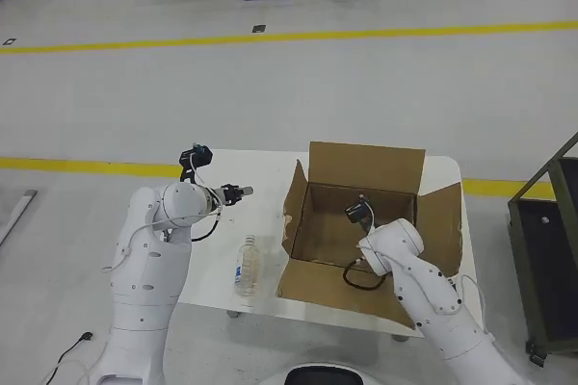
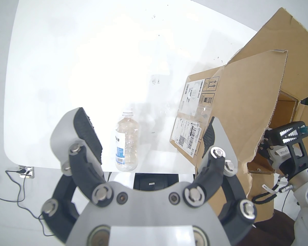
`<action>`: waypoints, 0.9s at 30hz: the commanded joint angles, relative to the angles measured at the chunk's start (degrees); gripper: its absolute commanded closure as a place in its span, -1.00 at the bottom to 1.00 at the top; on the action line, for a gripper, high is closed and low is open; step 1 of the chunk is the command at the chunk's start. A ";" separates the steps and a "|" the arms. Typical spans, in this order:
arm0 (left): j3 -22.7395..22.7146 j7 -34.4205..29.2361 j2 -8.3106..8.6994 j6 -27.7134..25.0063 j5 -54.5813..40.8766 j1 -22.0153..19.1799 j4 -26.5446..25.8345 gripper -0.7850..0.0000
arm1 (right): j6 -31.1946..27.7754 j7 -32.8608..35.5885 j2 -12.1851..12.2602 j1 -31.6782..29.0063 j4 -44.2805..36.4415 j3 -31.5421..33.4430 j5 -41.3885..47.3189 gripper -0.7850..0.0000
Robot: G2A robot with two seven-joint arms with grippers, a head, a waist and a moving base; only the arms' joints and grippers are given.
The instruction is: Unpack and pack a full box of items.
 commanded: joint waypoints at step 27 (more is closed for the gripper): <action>0.00 0.00 0.00 0.00 0.00 0.00 0.00 -1.00 | -1.04 -7.48 -1.91 1.76 8.19 -0.98 3.35 -1.00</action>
